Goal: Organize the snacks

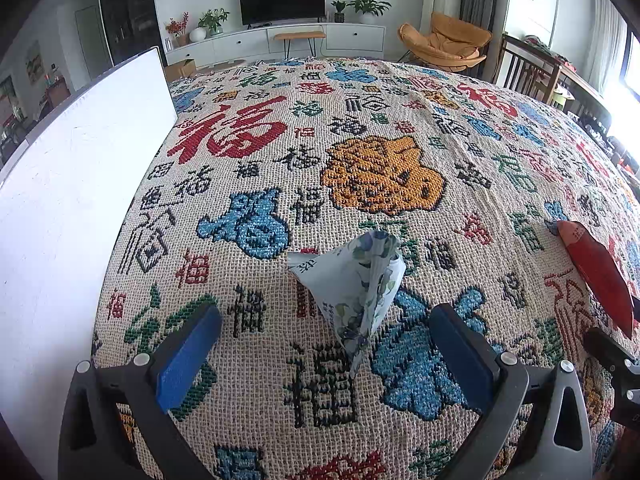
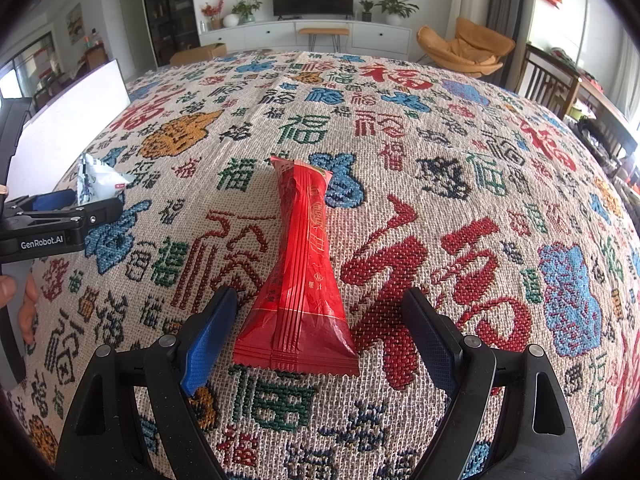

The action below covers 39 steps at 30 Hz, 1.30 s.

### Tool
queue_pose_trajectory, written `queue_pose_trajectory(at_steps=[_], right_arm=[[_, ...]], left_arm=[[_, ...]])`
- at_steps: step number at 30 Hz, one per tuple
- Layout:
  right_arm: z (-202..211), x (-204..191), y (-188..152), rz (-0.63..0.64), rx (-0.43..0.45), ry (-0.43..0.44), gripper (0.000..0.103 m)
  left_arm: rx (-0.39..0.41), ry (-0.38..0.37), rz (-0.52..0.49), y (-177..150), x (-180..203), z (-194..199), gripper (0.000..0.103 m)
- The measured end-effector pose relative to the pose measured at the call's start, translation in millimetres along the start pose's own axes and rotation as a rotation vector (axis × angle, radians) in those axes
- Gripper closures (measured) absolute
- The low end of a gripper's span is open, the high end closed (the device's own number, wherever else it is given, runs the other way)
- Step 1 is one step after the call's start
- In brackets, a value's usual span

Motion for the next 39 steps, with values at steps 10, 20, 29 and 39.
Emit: queue_pose_trajectory(at_steps=[10, 20, 29, 39], right_arm=[[0.3, -1.0, -0.1, 0.0, 0.0, 0.0, 0.017], [0.6, 0.1, 0.8, -0.008, -0.007, 0.015, 0.015], [-15.4, 58.2, 55.0, -0.385, -0.303, 0.255, 0.017], [-44.2, 7.9, 67.3, -0.048, -0.371, 0.135, 0.045]], left_arm=[[0.0, 0.0, 0.0, -0.1, -0.1, -0.1, 0.0], [-0.069, -0.066, -0.044, 4.5, -1.2, -2.7, 0.0], [-0.191, -0.24, 0.089, 9.5, -19.2, 7.4, 0.001], [-0.125, -0.145, -0.111, 24.4, 24.2, -8.7, 0.056]])
Point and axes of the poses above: each gripper's, at about its wrist camera, not at the fingertips, and z roughly against the way its jaws point, x to its right, y to its top, the point moved 3 cm from there along -z, roughly the way its jaws point, and after that the axes turned 11 degrees about x, right-handed, at the moved point
